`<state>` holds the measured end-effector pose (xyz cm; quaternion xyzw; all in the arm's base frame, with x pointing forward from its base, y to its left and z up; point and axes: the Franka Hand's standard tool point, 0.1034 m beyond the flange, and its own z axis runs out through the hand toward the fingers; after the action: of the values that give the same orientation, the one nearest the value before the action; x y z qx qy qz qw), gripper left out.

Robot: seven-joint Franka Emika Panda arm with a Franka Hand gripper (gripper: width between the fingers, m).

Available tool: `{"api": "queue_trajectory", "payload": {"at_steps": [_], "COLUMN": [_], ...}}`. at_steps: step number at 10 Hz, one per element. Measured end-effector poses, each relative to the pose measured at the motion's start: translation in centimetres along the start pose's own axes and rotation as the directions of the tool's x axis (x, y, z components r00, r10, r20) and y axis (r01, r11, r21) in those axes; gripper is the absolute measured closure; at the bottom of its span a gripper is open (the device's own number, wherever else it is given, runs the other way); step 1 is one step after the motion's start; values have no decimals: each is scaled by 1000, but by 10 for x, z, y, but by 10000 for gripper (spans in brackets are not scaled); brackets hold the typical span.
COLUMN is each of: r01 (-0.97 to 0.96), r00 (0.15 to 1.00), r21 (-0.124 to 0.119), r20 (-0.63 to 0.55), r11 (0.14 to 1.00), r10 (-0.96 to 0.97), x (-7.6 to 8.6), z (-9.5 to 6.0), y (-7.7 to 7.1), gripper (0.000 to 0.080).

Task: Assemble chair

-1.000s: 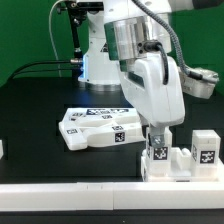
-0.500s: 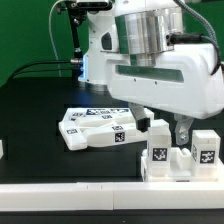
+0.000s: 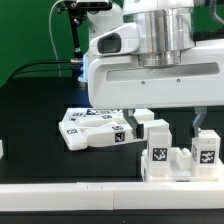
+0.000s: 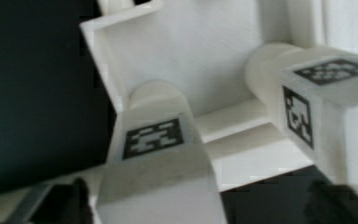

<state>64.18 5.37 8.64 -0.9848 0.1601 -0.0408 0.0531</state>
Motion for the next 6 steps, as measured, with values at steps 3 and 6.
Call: {"api": "queue_trajectory", "payload": {"at_steps": [3,6], "r01": [-94,-485], "r00": [996,875], "r21": [0,6], "r20": [-2,-9], "r11": [996,875], "r10": [94,485], "x": [1,4], "z": [0,-2], "y": [2,6], "gripper": [511,511]}}
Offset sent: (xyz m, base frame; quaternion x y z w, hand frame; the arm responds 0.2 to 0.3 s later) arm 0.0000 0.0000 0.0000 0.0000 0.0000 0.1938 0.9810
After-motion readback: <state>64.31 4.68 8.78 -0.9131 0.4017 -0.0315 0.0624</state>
